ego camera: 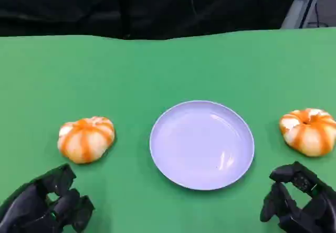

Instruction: Grasp the bread from the table and place it into the plate.

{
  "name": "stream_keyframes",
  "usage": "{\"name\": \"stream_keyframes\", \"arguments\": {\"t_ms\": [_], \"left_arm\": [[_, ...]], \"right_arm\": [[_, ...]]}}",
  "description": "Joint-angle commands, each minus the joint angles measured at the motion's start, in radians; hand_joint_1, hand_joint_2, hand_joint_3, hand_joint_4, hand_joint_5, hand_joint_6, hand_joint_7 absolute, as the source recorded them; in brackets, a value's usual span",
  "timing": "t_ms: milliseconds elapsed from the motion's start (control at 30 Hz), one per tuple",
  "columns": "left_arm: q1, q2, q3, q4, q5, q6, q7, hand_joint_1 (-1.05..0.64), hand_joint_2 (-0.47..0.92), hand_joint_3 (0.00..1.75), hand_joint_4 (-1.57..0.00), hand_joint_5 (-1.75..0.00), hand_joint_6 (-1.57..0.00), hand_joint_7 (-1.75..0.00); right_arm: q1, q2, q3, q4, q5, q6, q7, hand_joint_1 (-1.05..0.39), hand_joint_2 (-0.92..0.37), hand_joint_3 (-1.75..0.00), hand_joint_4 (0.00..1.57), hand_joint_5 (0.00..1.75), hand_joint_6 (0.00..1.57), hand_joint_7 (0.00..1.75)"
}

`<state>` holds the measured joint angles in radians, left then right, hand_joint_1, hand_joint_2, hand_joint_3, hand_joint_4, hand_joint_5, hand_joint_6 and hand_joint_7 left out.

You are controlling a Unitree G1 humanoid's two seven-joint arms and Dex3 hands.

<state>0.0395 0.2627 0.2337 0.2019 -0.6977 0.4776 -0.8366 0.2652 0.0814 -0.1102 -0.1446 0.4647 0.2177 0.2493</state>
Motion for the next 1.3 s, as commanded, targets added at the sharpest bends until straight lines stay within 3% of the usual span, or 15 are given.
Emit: {"name": "stream_keyframes", "arguments": {"t_ms": [33, 267, 400, 467, 533, 633, 667, 700, 767, 800, 1000, 1200, 1300], "left_arm": [[-0.001, 0.008, 0.005, -0.004, 0.015, -0.009, 0.007, -0.10, 0.58, 1.11, -0.93, -1.75, -0.93, -1.50], [0.003, -0.001, 0.005, -0.009, 0.039, -0.045, 0.013, -0.10, 0.61, 1.09, -0.92, -1.75, -0.92, -1.48], [0.030, -0.029, 0.005, -0.070, 0.087, -0.107, 0.086, -0.05, 0.52, 1.24, -0.93, -1.72, -0.89, -1.45], [0.055, -0.088, 0.021, -0.110, 0.133, -0.231, 0.156, 0.01, 0.45, 1.31, -0.94, -1.65, -0.88, -1.37], [0.071, -0.151, 0.032, -0.123, 0.186, -0.396, 0.206, -0.05, 0.55, 1.11, -0.85, -1.56, -0.82, -1.28], [0.069, -0.197, 0.029, -0.082, 0.314, -0.693, 0.253, -0.16, 0.73, 0.72, -0.73, -1.26, -0.75, -1.08], [0.059, -0.182, 0.025, -0.048, 0.433, -0.857, 0.299, -0.23, 0.79, 0.60, -0.69, -1.13, -0.72, -0.96], [0.051, -0.164, 0.021, -0.023, 0.531, -0.978, 0.341, -0.34, 0.85, 0.44, -0.66, -0.85, -0.74, -0.67], [0.040, -0.121, 0.015, -0.008, 0.723, -1.128, 0.443, -0.54, 0.91, 0.32, -0.61, -0.40, -0.74, -0.19], [0.038, -0.107, 0.014, -0.010, 0.789, -1.156, 0.486, -0.61, 0.91, 0.31, -0.58, -0.30, -0.71, -0.10], [0.011, -0.023, -0.004, -0.068, 1.136, -1.194, 0.712, -0.83, 0.92, 0.25, -0.36, -0.06, -0.53, 0.00], [-0.074, 0.059, -0.079, -0.087, 1.390, -1.110, 0.888, -0.91, 0.92, 0.20, -0.35, -0.04, -0.56, -0.01], [-0.137, 0.098, -0.136, -0.068, 1.492, -1.048, 0.943, -0.90, 0.92, 0.10, -0.38, -0.04, -0.56, -0.01]], "right_arm": [[-0.004, -0.013, -0.011, -0.002, 0.008, -0.004, 0.005, -0.17, -0.54, -1.04, 0.83, 1.74, 0.84, 1.39], [-0.004, -0.008, -0.010, -0.005, 0.006, -0.001, -0.005, -0.17, -0.54, -1.02, 0.85, 1.72, 0.85, 1.38], [-0.009, -0.013, -0.012, -0.001, 0.008, 0.003, 0.000, -0.16, -0.55, -1.03, 0.84, 1.74, 0.85, 1.39], [-0.012, -0.012, -0.013, 0.002, 0.010, 0.003, 0.001, -0.16, -0.55, -1.03, 0.84, 1.74, 0.84, 1.39], [-0.014, -0.012, -0.014, 0.004, 0.009, 0.003, -0.001, -0.16, -0.55, -1.04, 0.84, 1.74, 0.84, 1.39], [-0.015, -0.014, -0.014, 0.001, 0.009, 0.006, -0.002, -0.16, -0.55, -1.04, 0.83, 1.74, 0.84, 1.40], [-0.016, -0.015, -0.014, 0.000, 0.010, 0.011, -0.004, -0.16, -0.55, -1.03, 0.83, 1.74, 0.84, 1.40], [-0.018, -0.018, -0.015, 0.002, 0.012, 0.011, 0.000, -0.16, -0.55, -1.04, 0.84, 1.75, 0.84, 1.40], [-0.021, -0.019, -0.017, 0.008, 0.013, 0.007, 0.005, -0.15, -0.55, -1.04, 0.84, 1.74, 0.83, 1.41], [-0.021, -0.019, -0.018, 0.010, 0.011, 0.005, 0.004, -0.16, -0.55, -1.04, 0.83, 1.74, 0.83, 1.40], [-0.023, -0.023, -0.019, 0.006, 0.010, 0.016, -0.002, -0.16, -0.55, -1.04, 0.83, 1.74, 0.84, 1.40], [-0.022, -0.023, -0.020, 0.002, 0.007, 0.021, -0.003, -0.17, -0.54, -1.05, 0.83, 1.75, 0.83, 1.42], [-0.022, -0.020, -0.020, 0.002, 0.010, 0.024, -0.005, -0.16, -0.54, -1.06, 0.84, 1.75, 0.82, 1.43]]}}
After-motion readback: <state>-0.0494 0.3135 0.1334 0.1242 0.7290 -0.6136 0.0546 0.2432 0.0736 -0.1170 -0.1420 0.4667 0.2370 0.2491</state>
